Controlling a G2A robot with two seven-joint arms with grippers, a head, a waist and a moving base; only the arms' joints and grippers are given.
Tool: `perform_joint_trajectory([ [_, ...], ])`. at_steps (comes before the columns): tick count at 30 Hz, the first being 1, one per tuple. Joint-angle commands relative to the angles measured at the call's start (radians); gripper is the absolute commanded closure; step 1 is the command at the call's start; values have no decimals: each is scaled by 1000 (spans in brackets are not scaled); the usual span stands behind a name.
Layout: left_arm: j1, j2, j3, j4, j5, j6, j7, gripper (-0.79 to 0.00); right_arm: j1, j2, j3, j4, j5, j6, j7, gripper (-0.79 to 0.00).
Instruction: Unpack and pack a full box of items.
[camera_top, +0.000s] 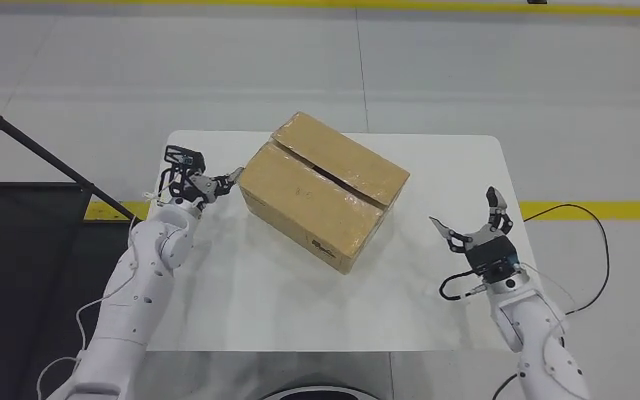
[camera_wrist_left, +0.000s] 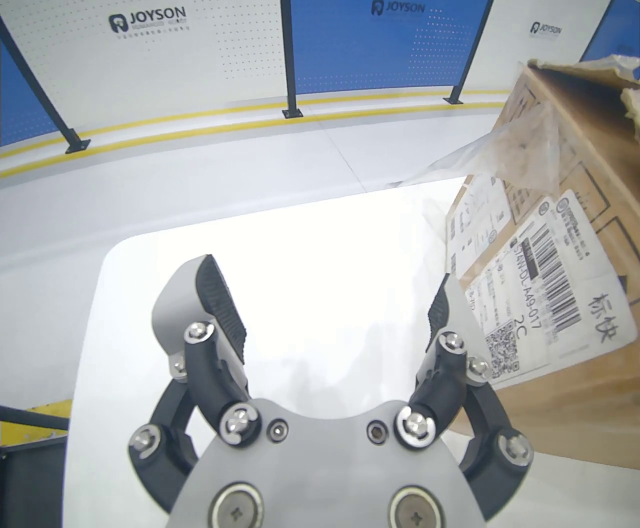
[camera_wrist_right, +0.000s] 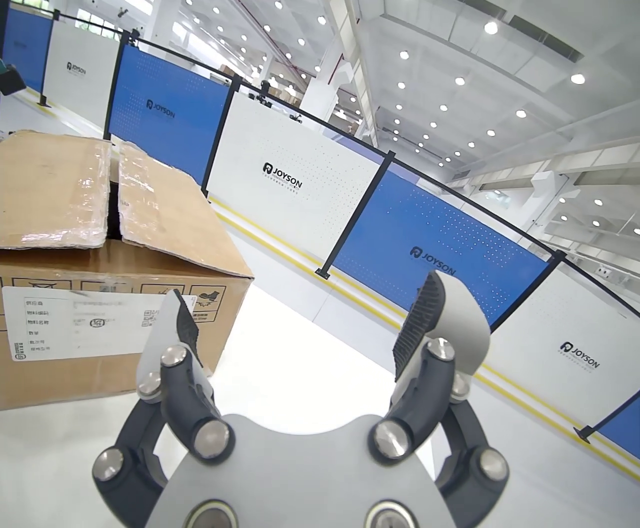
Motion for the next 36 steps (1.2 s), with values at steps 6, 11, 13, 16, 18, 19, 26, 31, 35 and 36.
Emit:
perform_joint_trajectory([
  [6,-8,0,31,28,10,-133,90,-785,-21,0,8,-10,18,-1,-2,-785],
  [11,23,9,24,-19,33,-197,120,-785,2,-1,-8,-2,18,-9,3,-785],
  [13,39,13,18,-41,39,-208,111,-785,10,-1,-14,1,17,-12,2,-785],
  [16,76,18,9,-87,35,-220,103,-785,20,-2,-19,6,17,-16,-2,-785],
  [18,107,21,2,-123,41,-217,104,-785,25,-2,-24,11,17,-18,-5,-785],
  [19,123,23,-1,-140,43,-216,102,-785,28,-2,-26,14,18,-19,-7,-785],
  [26,236,32,-23,-262,47,-200,101,-785,38,-3,-35,27,20,-24,-17,-785],
  [31,310,36,-31,-347,45,-192,100,-785,42,-2,-36,33,23,-27,-26,-785],
  [35,343,38,-26,-396,60,-199,95,-785,44,-2,-37,35,23,-32,-32,-785],
  [36,351,38,-25,-407,63,-198,96,-785,45,-2,-37,35,22,-32,-32,-785],
])
